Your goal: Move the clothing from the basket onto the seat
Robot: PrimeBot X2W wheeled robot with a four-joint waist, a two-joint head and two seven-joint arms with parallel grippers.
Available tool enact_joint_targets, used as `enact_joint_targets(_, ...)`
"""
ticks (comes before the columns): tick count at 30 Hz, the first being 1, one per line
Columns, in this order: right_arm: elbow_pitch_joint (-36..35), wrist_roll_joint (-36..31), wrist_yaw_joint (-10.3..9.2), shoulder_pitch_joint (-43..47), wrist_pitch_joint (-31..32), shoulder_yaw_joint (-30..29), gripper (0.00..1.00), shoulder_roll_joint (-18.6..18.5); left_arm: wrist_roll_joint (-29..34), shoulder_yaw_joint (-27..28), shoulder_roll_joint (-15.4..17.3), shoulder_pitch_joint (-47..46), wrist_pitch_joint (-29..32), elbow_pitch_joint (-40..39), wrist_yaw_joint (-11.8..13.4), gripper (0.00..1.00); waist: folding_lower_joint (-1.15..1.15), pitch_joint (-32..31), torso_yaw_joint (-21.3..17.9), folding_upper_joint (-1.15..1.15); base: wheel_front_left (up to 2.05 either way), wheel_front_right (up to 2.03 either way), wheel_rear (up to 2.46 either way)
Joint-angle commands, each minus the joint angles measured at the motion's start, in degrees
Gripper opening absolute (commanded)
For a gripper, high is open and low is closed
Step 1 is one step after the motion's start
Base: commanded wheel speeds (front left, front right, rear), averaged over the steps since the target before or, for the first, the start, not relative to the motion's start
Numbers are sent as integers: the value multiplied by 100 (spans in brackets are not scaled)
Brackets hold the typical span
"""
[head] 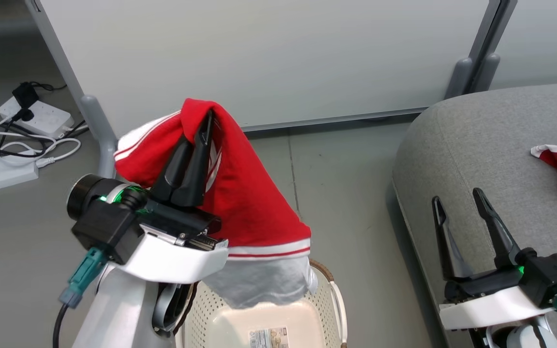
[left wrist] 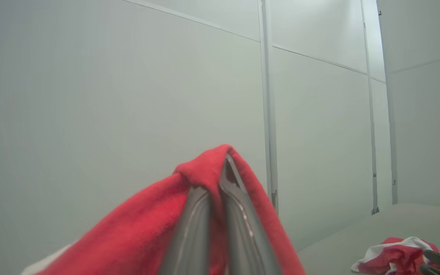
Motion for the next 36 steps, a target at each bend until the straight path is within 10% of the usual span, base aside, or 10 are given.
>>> enact_joint_targets(1,-24,24,1,96,-28,6,100,-32,-29,41,10,79,-2,-206,48,0,0,-61,-30,0,0,0,0)
enact_joint_targets(15,-103,-70,1,375,-28,5,100,-67,-200,-309,8,33,-2,-1178,-26,0,0,-247,-153,0,0,0,0)
enact_joint_targets(27,-119,-48,1,298,-28,-5,100,-51,-369,-1579,14,84,-3,-714,-214,0,0,-175,-272,0,0,0,0)
enact_joint_targets(36,-178,-38,1,232,-29,0,100,-80,-407,-1450,13,-26,-3,-457,-187,0,0,-120,-369,0,0,0,0)
